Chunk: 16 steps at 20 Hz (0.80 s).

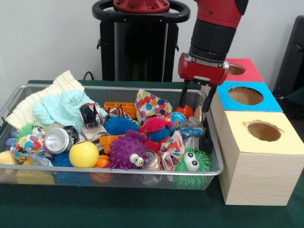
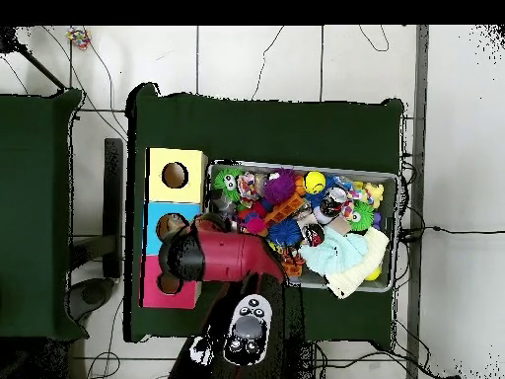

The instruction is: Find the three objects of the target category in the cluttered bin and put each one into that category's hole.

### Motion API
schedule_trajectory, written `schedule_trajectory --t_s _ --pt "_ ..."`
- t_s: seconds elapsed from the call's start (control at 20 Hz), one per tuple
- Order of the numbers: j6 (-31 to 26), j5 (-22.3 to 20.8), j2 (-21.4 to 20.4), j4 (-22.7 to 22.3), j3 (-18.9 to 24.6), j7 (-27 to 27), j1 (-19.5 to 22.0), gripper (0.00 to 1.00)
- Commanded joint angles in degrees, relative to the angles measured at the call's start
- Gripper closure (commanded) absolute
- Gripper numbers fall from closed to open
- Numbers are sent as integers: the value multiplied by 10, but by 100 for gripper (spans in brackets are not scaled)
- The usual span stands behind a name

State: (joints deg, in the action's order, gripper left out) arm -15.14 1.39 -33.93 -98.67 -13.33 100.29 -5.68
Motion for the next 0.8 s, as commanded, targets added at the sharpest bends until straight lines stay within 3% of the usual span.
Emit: schedule_trajectory --t_s 0.05,0.25,0.55,0.8 --pt "-56 -18 12 -10 60 31 31 0" --pt "-64 -20 34 8 36 44 15 0" --pt "-11 -11 122 34 39 66 9 0" --pt "-9 -9 137 47 17 76 -7 0"
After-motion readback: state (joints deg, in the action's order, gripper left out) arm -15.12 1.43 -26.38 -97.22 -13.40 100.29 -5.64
